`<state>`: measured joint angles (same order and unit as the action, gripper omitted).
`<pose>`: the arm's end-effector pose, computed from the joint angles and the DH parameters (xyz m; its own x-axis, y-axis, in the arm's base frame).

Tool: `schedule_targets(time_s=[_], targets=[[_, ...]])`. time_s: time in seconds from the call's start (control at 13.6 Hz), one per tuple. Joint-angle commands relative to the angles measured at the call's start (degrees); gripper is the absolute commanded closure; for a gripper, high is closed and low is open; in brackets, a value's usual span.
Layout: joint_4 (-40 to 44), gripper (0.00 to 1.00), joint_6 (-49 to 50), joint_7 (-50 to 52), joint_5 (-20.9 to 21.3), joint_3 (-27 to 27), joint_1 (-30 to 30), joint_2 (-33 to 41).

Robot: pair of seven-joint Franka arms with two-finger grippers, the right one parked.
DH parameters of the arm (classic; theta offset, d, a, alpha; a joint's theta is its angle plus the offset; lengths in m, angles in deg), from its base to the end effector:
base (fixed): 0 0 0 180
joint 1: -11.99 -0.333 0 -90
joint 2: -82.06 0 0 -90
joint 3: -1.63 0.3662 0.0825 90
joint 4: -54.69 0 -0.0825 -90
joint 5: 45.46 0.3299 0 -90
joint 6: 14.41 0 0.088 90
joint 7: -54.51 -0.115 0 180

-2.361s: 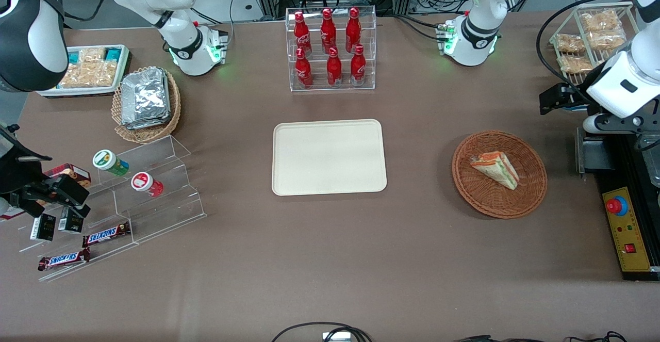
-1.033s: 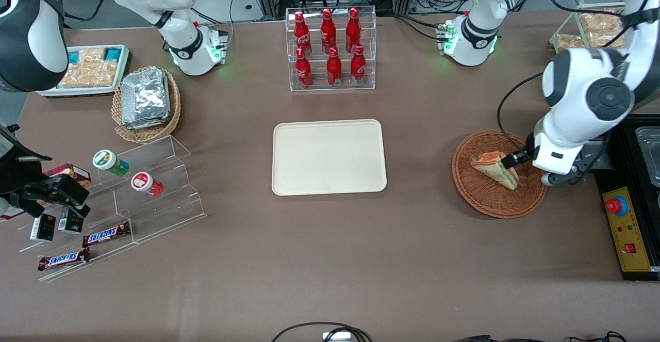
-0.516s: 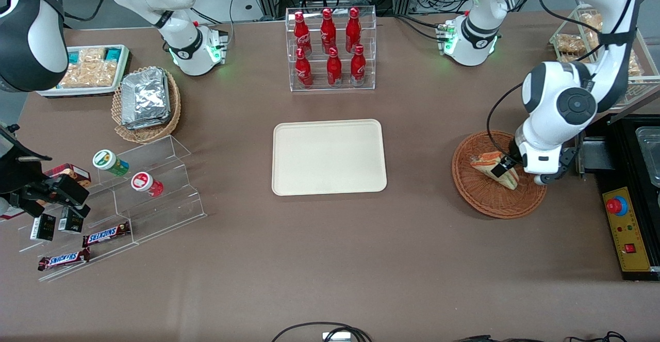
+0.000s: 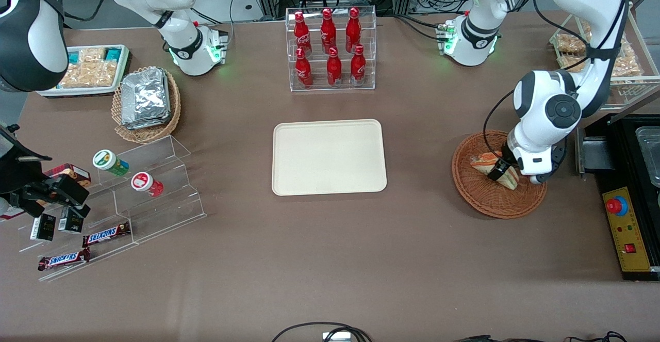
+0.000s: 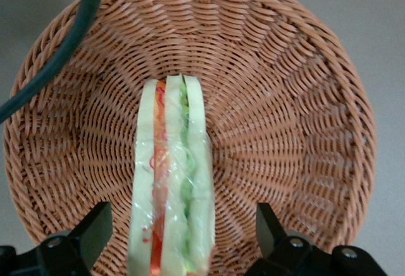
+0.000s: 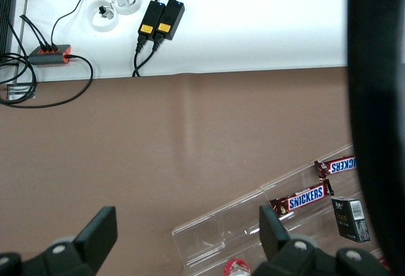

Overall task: Place sandwich from basket to tray
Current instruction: 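Lower the open left gripper around the sandwich and close it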

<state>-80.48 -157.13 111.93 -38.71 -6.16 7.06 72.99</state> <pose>0.4833 -0.0231 0.3455 0.6534 0.7565 0.0259 0.7567 -0.6520 -0.0478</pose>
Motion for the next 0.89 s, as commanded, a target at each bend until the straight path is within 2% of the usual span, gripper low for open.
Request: schedule_targets(time_s=[0.0,0.44,0.52,0.59,0.74,0.81], targets=[[-1.1,0.0,-3.3,2.0,0.8,-0.1,-1.1,-1.3],[-1.2,0.0,-6.9,5.0,0.8,-0.1,-1.1,-5.1],[-1.2,0.02,-7.0,5.0,0.7,-0.1,-1.1,-5.2],[-1.2,0.23,-6.9,5.0,0.8,-0.1,-1.1,-5.2],[-1.3,0.91,-6.9,5.0,0.8,-0.1,-1.1,-5.1],[-1.3,1.0,-6.9,4.7,1.1,-0.1,-1.1,-5.1]])
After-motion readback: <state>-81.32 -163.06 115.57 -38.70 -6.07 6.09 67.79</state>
